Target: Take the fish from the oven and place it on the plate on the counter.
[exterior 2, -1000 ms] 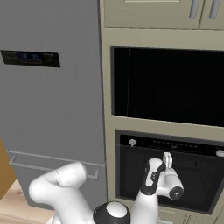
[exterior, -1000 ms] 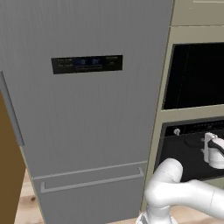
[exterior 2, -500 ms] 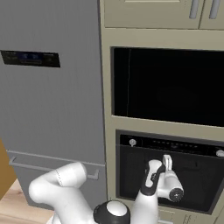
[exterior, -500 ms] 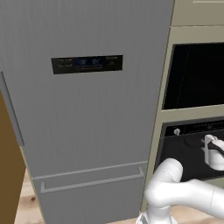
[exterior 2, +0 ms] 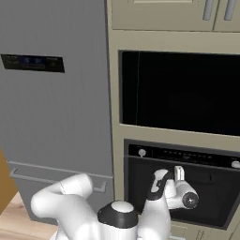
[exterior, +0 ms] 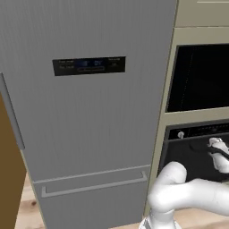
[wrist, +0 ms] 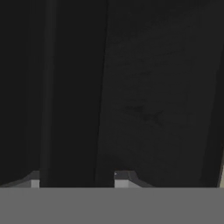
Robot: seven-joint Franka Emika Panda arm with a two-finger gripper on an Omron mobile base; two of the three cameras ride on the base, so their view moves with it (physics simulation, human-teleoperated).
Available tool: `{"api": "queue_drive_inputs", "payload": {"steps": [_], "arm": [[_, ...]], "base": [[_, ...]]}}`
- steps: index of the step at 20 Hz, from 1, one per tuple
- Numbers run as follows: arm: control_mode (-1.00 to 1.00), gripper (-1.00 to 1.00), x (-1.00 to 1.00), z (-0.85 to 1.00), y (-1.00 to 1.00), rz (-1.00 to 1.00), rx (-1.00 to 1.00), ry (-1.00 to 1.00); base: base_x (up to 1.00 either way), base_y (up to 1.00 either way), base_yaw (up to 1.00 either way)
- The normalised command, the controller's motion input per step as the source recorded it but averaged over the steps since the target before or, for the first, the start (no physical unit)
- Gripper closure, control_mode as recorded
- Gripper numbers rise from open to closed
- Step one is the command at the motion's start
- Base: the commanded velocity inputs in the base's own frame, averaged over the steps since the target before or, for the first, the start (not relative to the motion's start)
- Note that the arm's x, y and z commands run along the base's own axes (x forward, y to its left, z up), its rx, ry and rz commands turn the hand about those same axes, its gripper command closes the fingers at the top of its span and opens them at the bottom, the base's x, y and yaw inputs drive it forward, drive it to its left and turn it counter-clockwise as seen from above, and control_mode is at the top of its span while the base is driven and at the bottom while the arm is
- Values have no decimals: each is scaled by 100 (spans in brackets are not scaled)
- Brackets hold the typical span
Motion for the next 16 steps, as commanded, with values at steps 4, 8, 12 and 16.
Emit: {"api": "queue_drive_inputs", "payload": {"steps": [4, 8, 12, 16], "arm": [[-100, 100, -84, -84, -38, 0, -4, 10], [-100, 100, -100, -77, -43, 0, 0, 3], [-100, 100, -100, -76, -43, 0, 0, 0], [-100, 100, -99, -83, -40, 0, 0, 1]], "base": [[0, 0, 0], [0, 0, 0], [0, 0, 0], [0, 0, 0]]}}
